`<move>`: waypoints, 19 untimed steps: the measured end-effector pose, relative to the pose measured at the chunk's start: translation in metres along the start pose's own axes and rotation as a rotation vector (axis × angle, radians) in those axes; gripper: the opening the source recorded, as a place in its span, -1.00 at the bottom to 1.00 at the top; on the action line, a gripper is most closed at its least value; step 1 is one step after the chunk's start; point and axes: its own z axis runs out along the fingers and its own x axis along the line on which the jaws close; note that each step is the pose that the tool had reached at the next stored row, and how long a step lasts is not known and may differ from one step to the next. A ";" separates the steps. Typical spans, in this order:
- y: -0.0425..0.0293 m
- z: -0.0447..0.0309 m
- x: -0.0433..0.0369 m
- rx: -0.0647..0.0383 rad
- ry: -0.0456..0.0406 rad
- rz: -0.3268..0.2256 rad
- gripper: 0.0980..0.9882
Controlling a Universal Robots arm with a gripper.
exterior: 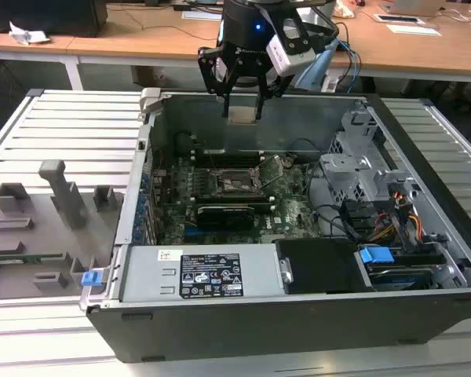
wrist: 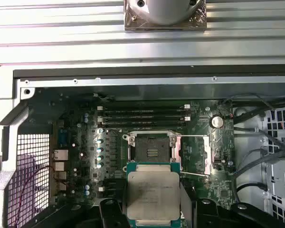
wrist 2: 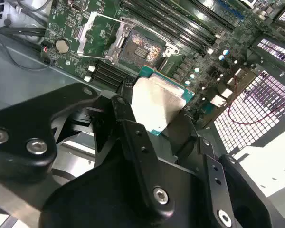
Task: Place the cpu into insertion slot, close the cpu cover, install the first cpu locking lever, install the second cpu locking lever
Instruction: 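Place the cpu into insertion slot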
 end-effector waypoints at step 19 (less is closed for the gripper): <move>-0.0028 0.0001 -0.0001 -0.001 -0.0050 0.056 -0.01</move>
